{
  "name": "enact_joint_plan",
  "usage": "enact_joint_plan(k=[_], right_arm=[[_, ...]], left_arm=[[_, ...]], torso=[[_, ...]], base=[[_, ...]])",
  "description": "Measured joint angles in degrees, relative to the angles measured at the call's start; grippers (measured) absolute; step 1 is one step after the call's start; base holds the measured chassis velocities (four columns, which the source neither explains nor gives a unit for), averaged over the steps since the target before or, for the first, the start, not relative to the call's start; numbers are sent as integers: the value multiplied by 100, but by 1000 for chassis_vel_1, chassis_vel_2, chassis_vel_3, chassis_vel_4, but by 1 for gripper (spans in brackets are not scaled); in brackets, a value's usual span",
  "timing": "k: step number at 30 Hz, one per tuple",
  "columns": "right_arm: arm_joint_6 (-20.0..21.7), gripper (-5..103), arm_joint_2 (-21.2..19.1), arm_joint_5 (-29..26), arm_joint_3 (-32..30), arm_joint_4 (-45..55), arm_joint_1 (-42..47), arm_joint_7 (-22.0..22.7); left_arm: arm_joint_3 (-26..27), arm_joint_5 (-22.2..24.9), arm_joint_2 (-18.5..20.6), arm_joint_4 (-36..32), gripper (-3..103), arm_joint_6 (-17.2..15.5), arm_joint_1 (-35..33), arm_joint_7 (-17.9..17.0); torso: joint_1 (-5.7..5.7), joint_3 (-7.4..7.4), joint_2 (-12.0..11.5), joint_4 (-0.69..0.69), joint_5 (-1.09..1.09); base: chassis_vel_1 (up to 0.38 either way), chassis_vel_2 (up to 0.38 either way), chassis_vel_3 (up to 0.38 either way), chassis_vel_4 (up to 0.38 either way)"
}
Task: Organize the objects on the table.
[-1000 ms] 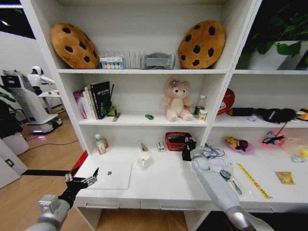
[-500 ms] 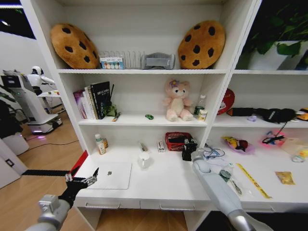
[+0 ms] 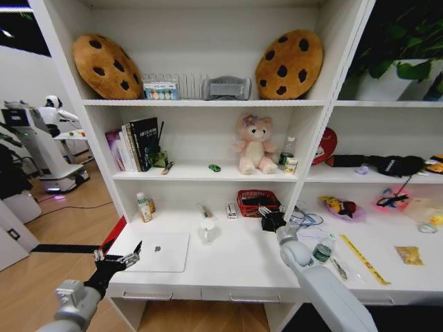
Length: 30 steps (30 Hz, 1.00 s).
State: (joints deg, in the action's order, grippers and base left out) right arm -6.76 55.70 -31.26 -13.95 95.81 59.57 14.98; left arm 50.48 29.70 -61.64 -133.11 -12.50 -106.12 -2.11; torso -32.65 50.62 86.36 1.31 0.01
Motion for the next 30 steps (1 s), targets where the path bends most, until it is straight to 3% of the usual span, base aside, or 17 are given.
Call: enact_joint_plan(k=[5,13,17,21,30], right_arm=[[-73,100,-261,145,-408,710,991,88],[-58,100,-346,144,-621,1130,1737,159],[803,100,-307,-154,-899,1194,2137,550],[1008,100,-279,-137,-968,973,2153,613],[1841,100,-294,-974,-728,395,1587,283]], left_arm=[[0,0,0,0,100,0,0,0],[0,0,0,0,100,0,0,0],[0,0,0,0,100,0,0,0],[0,0,0,0,100,0,0,0],[0,0,0,0,100,0,0,0]], torso=[[1,-1,0,4,0],[1,0,0,0,-1],[0,0,1,3,-1],[1,0,0,3,0],[-1,1,0,1,0]], base=[[0,0,0,0],[0,0,0,0],[0,0,0,0],[0,0,0,0],[0,0,0,0]])
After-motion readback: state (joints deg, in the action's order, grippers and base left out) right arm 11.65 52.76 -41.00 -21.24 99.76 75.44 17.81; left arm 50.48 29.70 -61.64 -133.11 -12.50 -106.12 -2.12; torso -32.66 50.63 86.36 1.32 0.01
